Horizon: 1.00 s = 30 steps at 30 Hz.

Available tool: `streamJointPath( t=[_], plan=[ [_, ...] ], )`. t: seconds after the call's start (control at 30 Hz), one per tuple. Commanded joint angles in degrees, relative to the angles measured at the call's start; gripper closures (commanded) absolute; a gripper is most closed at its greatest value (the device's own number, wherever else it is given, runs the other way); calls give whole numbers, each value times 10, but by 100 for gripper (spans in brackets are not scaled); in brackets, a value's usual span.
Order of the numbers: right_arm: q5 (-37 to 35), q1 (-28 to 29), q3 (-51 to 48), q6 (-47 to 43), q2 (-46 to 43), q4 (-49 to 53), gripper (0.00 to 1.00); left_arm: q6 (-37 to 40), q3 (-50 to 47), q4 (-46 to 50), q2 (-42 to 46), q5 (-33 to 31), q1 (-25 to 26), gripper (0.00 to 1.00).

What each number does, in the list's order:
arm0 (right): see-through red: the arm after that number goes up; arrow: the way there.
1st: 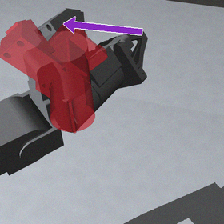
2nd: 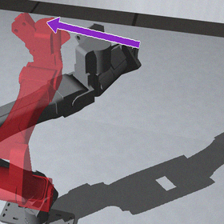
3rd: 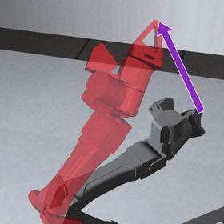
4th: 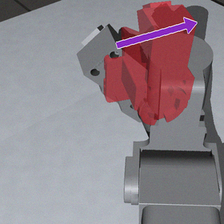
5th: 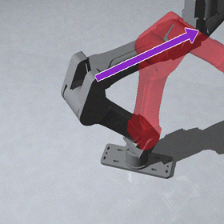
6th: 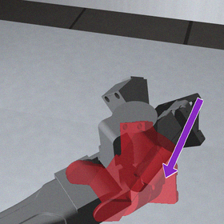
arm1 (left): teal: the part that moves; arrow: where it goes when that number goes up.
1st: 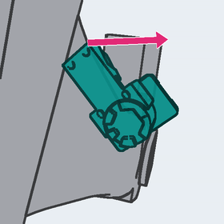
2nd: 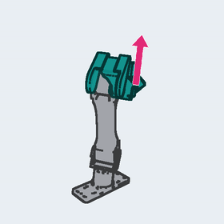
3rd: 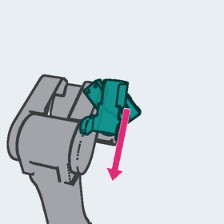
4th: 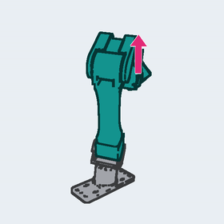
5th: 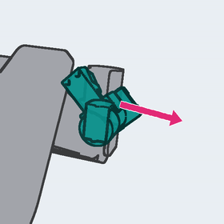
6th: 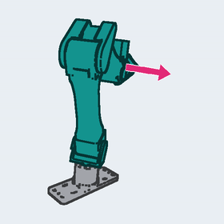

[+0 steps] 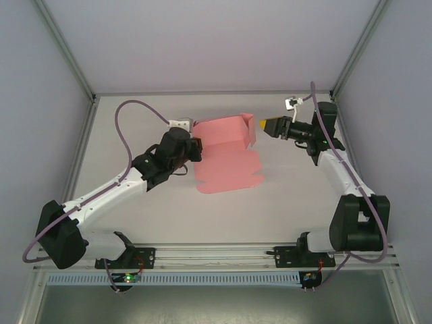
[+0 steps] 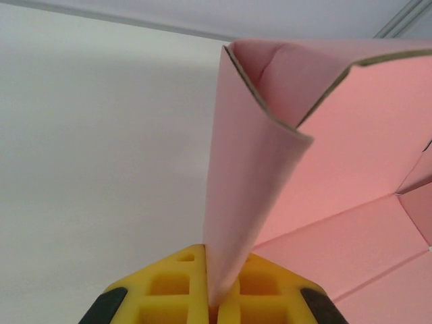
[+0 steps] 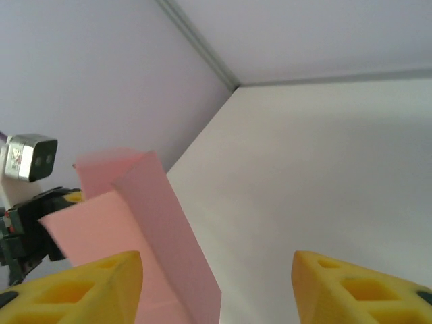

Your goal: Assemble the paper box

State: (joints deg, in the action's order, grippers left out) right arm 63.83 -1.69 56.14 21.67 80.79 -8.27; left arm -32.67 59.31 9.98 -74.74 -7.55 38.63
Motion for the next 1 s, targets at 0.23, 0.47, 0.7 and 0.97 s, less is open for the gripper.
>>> streamJointPath(
  t=[0.23,0.47,0.7,0.97],
  plan=[
    [130,53,17,-3,38,-76,52,13,6,-26,9,-2,4,100],
    [130,73,10,-17,29,-76,46,12,15,-22,-2,-3,4,100],
    [139,82,1,-23,11,-74,39,9,19,-17,-8,-14,3,100],
    [156,91,-11,-30,-6,-76,37,-1,19,0,-8,-34,3,100]
  ],
)
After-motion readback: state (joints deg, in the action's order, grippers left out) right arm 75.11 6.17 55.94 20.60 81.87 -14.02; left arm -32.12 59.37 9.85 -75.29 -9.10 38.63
